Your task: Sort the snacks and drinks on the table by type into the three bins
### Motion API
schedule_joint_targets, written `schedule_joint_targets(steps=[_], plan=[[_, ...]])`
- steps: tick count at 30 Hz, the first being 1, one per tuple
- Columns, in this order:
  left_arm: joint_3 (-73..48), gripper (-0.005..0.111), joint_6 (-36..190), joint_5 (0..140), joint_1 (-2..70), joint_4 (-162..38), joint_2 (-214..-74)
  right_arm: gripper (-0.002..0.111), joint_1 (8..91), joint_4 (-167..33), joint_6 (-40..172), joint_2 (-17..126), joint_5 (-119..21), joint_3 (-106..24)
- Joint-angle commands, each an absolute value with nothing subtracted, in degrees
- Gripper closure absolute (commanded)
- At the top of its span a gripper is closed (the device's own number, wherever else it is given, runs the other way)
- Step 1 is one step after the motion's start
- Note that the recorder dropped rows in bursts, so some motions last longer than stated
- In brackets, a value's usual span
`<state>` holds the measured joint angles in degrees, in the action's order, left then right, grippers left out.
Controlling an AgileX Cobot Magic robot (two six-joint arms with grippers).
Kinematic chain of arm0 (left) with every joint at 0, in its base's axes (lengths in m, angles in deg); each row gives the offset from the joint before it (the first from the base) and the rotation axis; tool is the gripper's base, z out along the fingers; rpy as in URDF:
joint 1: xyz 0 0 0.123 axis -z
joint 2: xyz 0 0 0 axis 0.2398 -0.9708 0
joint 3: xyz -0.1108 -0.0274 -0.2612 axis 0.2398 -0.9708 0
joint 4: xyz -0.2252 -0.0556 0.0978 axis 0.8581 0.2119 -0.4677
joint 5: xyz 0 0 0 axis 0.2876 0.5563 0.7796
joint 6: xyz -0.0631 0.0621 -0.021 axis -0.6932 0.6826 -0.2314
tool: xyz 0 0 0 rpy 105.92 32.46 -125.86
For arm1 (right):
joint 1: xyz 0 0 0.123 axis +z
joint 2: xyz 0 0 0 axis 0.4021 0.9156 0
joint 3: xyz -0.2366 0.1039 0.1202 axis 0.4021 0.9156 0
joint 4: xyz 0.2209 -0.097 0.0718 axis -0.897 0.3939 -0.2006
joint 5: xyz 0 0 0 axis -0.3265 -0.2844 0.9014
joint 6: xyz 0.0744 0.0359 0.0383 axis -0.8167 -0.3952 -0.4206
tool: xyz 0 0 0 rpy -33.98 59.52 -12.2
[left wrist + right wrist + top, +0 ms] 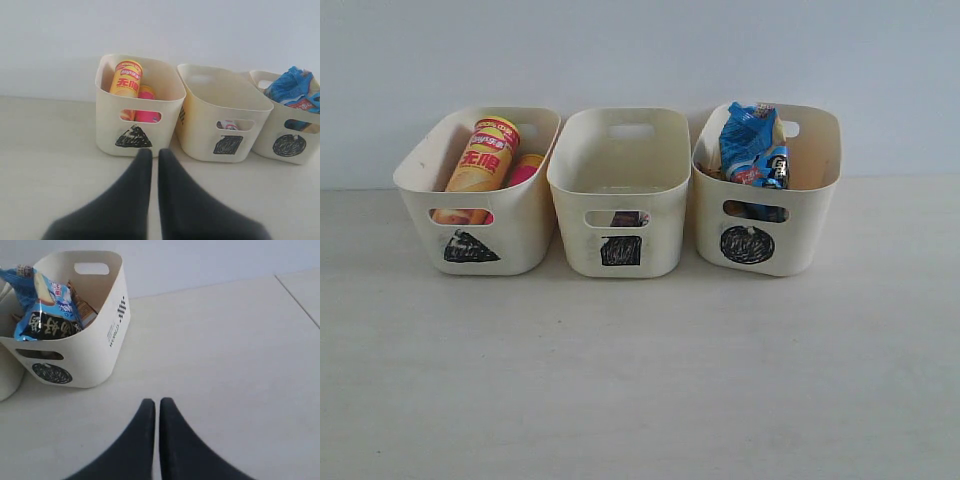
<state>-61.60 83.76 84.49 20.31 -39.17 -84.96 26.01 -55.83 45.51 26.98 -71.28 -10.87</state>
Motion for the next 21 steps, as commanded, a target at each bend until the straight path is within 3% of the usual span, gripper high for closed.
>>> schedule_joint_targets(steps=[1, 21], plan=[[-61.8, 0.102, 84.0, 83.9, 20.4, -38.8, -84.6, 0.108, 25.6, -56.2, 45.7, 25.7, -71.1, -10.4], [-61.8, 0.102, 84.0, 83.9, 20.4, -38.8, -84.6, 0.108, 25.6, -56.3, 45.4, 25.7, -70.4, -10.4]])
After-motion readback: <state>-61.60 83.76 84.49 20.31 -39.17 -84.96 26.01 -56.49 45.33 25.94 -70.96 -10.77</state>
